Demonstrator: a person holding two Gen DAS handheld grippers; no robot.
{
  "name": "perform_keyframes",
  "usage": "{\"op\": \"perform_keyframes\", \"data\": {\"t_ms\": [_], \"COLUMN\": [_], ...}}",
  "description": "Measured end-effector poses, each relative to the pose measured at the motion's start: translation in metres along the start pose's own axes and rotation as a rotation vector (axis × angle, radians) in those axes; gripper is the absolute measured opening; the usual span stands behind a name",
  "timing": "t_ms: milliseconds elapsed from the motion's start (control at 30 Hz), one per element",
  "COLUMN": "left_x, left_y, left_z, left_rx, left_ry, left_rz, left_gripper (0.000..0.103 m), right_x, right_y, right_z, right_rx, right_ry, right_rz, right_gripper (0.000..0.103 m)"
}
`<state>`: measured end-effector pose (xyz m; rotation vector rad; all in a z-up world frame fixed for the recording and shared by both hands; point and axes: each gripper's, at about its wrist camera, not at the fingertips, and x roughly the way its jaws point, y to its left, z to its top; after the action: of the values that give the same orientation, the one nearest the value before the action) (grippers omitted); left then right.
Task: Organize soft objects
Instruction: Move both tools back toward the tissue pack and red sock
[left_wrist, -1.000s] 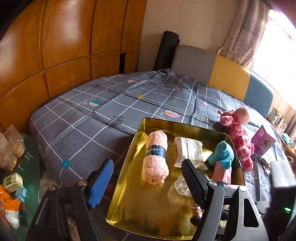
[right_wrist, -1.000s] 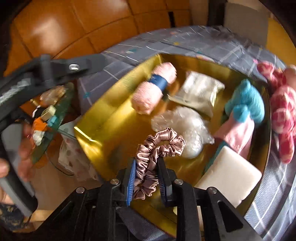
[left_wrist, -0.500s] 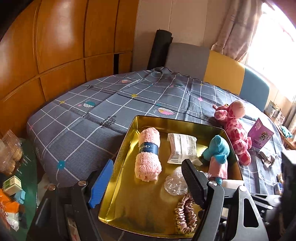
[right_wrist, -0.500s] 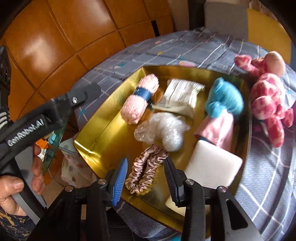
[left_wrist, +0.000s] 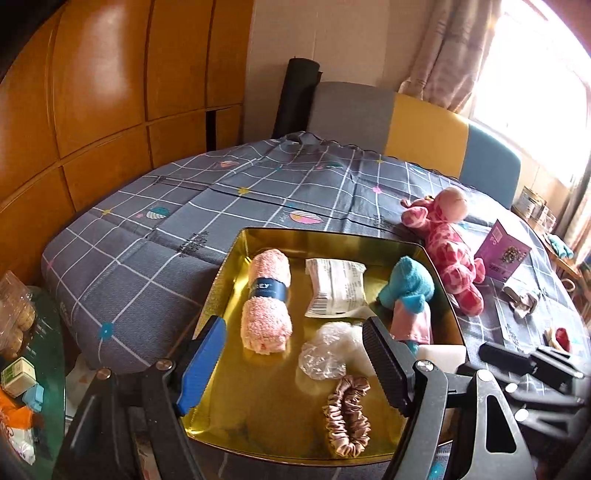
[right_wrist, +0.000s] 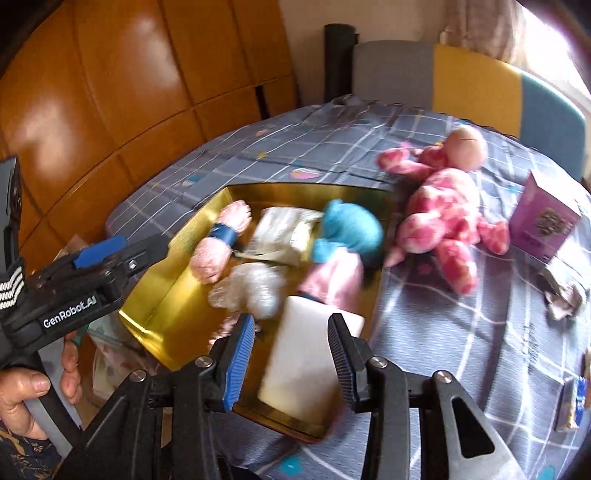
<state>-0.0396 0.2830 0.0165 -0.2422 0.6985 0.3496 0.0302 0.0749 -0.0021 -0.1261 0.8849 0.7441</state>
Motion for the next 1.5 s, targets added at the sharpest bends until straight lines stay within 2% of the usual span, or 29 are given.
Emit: {"op": "perform_keyframes", "data": {"t_ms": [367,667,800,1000,1100,1300,1400,1500], "left_x": [0.001,0.0,0.002,0.006,0.018,0.046,0.058,0.066], "left_y": [-0.028,-0.079,-0.111,-0.181,-0.22,-0.309,-0.352,-0.391], "left_z": [-0.003,0.005,0.011,0.017,0.015,-0.006,-0.023,-0.038], "left_rx": [0.066,0.183,0.249,0.363,0.403,0.464,0.479,0.519], "left_ry": [0.015,0.013,0.019,0.054,0.114,0.285,0.384,0.436], "left_rz": [-0.044,-0.117,-0.174,-0.325,-0.405,-0.54,-0.603,-0.619], "left_gripper": [0.077,0.077,0.077,0.077,0.076,0.075,0.077,0.077], "right_x": [-0.038,-0.09,-0.122,-0.172,-0.188,-0.197,-0.198,-0.199], "right_y": [-0.082,-0.164,-0.208,-0.27,-0.292,-0.311,-0.32,-0.327], "right_z": [-0.016,-0.043,-0.06,-0.094,-0.111,-0.134,-0.141,-0.148], "right_rx": [0.123,0.252,0.36,0.595,0.667,0.731,0.78,0.833], "right_ry": [-0.028,-0.055,-0.069,-0.126,-0.139,-0.138,-0.145,-0.171], "right_rz": [-0.17,-0.357,-0.487,-0.618,-0.655,-0.656,-0.609,-0.561], "right_gripper": [0.041,0.041,0.041,0.041,0.041,0.041,0.042,0.042]}}
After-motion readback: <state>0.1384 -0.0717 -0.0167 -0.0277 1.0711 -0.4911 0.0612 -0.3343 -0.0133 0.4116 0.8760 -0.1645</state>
